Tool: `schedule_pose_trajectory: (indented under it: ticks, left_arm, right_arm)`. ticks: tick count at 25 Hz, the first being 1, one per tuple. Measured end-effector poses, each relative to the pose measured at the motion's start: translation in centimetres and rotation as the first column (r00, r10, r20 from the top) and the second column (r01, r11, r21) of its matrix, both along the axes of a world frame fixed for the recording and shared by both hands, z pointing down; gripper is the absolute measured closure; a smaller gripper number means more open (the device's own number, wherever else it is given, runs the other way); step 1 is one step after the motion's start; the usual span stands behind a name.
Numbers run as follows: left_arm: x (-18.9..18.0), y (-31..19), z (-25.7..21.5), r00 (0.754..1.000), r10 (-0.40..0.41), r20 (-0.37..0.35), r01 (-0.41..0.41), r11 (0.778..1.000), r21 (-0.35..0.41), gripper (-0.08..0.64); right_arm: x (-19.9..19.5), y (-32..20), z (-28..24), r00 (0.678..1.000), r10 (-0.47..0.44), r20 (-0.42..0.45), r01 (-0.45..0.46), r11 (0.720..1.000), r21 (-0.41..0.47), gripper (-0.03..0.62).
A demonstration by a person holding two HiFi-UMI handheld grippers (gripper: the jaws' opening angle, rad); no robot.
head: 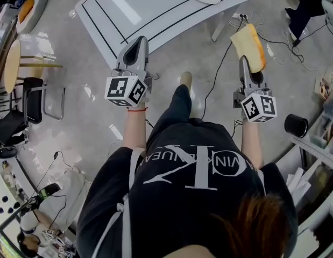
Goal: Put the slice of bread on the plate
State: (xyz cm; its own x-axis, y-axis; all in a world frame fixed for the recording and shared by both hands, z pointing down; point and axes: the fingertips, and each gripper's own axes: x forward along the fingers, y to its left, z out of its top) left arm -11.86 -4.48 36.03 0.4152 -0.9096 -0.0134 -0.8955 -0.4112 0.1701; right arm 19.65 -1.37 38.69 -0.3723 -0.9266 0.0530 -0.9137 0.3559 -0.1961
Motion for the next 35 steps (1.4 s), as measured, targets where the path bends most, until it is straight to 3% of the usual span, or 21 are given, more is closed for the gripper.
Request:
schedule_pose_trajectory:
  ticks: [11,35]
  left_arm:
    - [2.5,-9.7,-0.8,0.999,0.047,-0.023,-0.047,0.999,-0.001,0.549]
    - [4.2,-25.2,2.3,0.985,0.160,-0.056,-0.165,0.983,-0.082,0.549]
  right_arm:
    - [0.7,-9.0,-0.9,1.000,-0.008,0.018,0.008,1.000,0.006,0.497]
    - [-4.5,-22.8,3.2,0.995,-0.083,0.051,0.091,0.976,-0.196,0.497]
